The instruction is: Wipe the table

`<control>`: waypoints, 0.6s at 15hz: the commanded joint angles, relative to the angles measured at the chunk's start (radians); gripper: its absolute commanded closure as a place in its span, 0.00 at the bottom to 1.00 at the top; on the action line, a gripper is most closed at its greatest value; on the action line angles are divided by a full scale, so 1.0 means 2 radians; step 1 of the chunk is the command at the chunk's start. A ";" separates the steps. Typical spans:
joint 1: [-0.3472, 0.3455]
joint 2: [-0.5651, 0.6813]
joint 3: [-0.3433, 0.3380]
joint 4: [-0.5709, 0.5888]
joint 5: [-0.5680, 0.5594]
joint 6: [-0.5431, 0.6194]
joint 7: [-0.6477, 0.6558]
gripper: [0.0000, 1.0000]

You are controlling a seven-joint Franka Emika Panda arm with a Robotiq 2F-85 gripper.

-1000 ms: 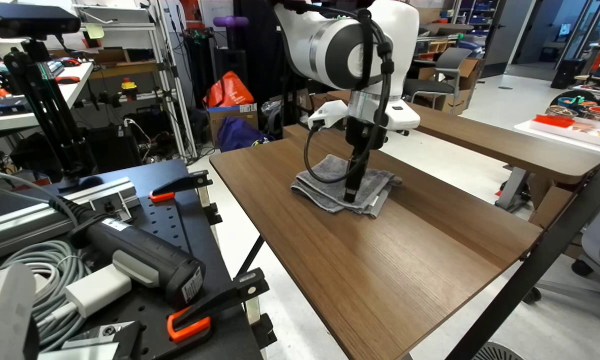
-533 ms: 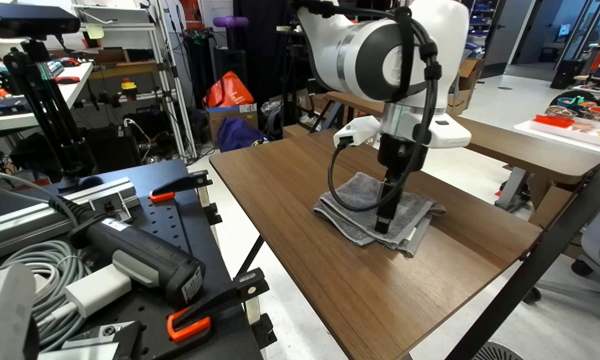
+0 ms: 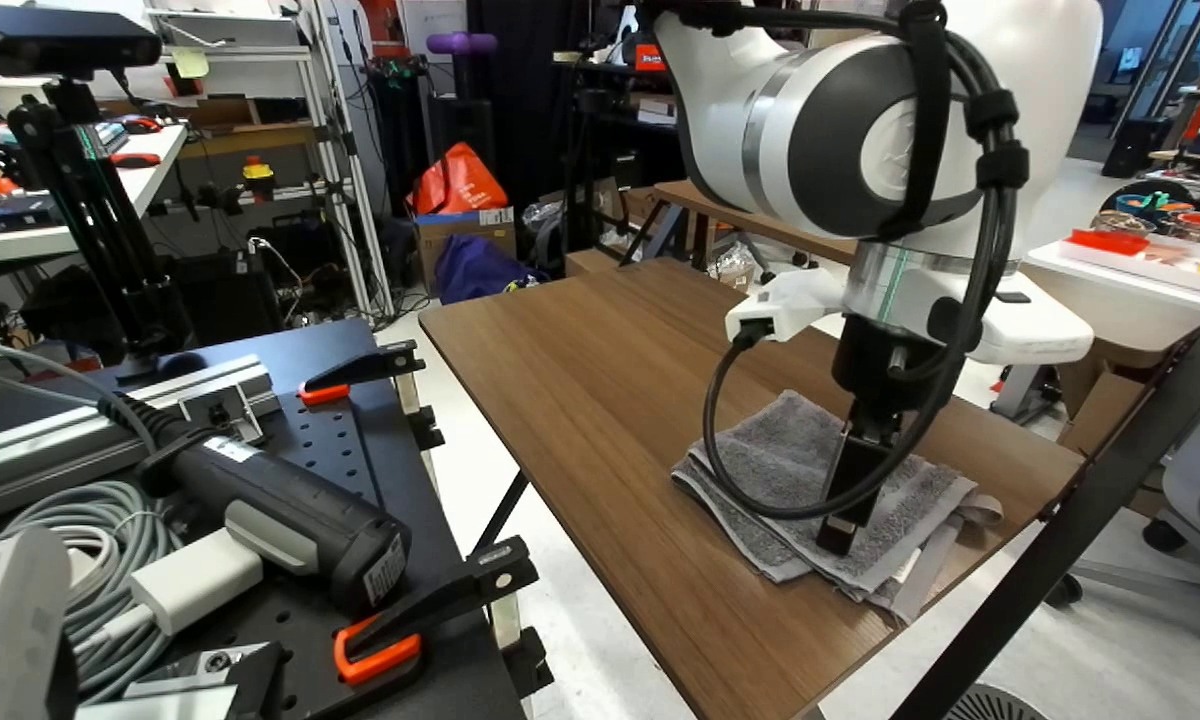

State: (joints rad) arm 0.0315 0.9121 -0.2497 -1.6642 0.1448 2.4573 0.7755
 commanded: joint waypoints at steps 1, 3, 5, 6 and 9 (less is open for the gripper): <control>-0.015 -0.029 0.021 -0.022 0.011 -0.003 -0.011 0.00; -0.013 -0.063 0.036 -0.060 0.014 0.017 -0.034 0.00; -0.007 -0.029 0.024 -0.024 0.006 0.010 -0.026 0.00; -0.005 -0.044 0.031 -0.041 0.007 0.019 -0.038 0.00; 0.000 -0.068 0.037 -0.069 0.008 0.026 -0.049 0.00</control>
State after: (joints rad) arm 0.0303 0.7731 -0.1744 -1.8079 0.1588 2.5134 0.6793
